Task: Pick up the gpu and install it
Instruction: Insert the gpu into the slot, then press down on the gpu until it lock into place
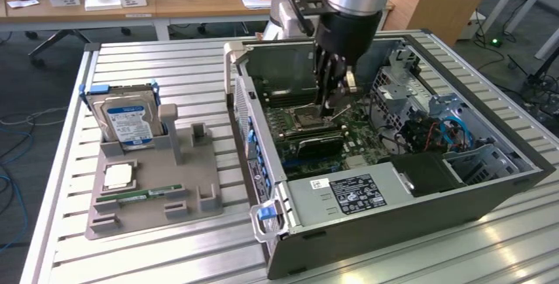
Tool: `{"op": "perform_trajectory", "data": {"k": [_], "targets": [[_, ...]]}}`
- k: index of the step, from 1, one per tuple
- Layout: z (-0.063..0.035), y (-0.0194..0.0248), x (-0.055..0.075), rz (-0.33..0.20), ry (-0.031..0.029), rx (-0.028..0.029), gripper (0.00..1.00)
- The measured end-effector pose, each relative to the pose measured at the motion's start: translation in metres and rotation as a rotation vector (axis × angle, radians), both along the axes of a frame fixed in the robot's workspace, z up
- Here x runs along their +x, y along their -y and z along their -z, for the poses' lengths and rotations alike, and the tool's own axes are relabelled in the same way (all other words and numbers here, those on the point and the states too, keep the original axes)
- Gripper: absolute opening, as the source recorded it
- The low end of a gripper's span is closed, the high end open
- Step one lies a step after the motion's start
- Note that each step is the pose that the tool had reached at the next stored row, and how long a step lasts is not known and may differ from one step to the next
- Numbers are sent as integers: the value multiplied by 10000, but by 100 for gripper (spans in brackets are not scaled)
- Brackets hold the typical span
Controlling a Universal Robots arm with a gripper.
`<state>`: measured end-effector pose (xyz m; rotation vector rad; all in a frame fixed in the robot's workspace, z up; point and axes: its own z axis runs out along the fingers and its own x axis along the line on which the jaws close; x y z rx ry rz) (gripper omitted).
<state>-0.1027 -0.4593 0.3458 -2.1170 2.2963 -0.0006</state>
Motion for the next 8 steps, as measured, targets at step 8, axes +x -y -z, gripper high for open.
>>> {"op": "perform_trajectory", "data": {"k": [8], "targets": [[-156, 0, 0, 0, 0, 0, 34]]}}
